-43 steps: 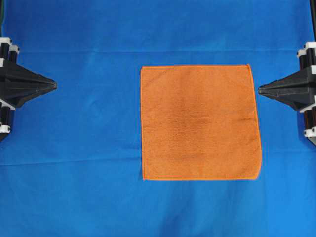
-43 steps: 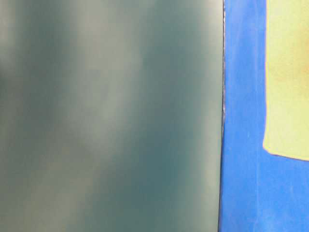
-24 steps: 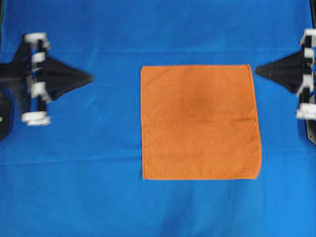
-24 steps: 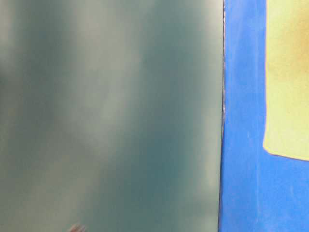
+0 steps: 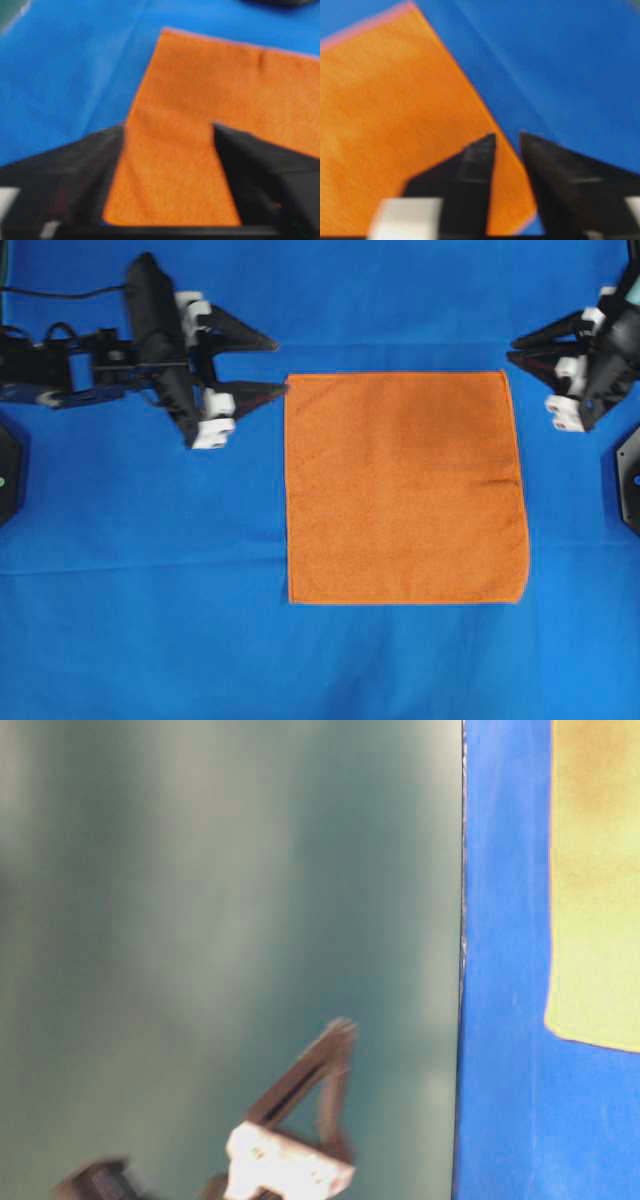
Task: Fold the orange towel.
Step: 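Move both grippers to the towel's two far corners and pinch them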
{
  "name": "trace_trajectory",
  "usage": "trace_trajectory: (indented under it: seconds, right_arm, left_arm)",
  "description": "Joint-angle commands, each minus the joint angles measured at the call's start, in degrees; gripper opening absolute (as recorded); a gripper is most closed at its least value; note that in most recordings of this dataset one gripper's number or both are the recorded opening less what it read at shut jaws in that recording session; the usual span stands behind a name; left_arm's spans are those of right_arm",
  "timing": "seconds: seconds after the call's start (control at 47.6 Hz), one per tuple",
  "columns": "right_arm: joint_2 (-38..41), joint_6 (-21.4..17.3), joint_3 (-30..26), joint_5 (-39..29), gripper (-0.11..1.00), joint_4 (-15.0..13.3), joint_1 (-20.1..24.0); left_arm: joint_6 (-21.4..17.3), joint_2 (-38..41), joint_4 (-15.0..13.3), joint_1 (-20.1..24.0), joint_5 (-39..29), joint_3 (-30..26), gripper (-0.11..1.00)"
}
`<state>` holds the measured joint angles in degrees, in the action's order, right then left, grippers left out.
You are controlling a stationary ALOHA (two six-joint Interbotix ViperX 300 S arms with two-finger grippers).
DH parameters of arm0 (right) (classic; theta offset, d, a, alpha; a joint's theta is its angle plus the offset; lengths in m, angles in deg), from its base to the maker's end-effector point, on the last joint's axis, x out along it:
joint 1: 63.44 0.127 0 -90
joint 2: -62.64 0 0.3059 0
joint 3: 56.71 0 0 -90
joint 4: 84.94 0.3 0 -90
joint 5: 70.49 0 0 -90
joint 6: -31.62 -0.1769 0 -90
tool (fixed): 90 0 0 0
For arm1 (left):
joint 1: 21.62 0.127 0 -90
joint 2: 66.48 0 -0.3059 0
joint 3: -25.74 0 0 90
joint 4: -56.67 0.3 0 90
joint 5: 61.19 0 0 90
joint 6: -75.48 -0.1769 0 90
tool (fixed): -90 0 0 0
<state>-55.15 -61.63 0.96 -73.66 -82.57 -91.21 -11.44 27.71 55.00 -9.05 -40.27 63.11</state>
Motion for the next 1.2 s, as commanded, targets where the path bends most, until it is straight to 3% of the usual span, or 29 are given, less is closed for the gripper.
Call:
trace_trajectory:
  seconds: [0.0,0.084,0.399,0.714,0.777,0.861,1.05,1.176]
  right_arm:
    - [4.5,-0.1,-0.2,1.5,0.47,0.0,-1.2]
    - [9.4,0.0,0.4,4.1,0.62,-0.2,-2.0]
    - [23.1,0.0,2.1,14.4,0.59,-0.1,-4.6]
    - [26.0,0.0,2.3,15.4,0.58,0.1,-4.5]
    - [26.0,0.0,2.3,15.4,0.57,0.1,-4.6]
    - [26.0,0.0,2.4,15.4,0.51,0.0,-4.6]
    - [26.5,0.0,2.5,15.2,0.02,0.1,-4.6]
    - [26.4,-0.1,2.5,15.1,0.01,0.1,-4.6]
  left_arm:
    - [-0.1,3.4,-0.2,0.8,0.6,-2.5,0.79]
    - [-0.1,7.6,-0.2,2.0,1.1,-3.4,0.88]
    - [-0.1,18.4,-0.2,4.1,3.6,-6.6,0.85]
    - [-0.2,24.1,-0.2,4.6,2.9,-8.9,0.81]
    - [-0.1,24.2,-0.2,4.7,2.3,-8.9,0.74]
    - [-0.2,24.2,-0.2,4.7,1.1,-8.7,0.55]
    - [-0.2,24.2,-0.1,4.7,-1.0,-8.3,0.11]
    - [-0.5,24.1,-0.2,4.7,-1.7,-8.3,0.02]
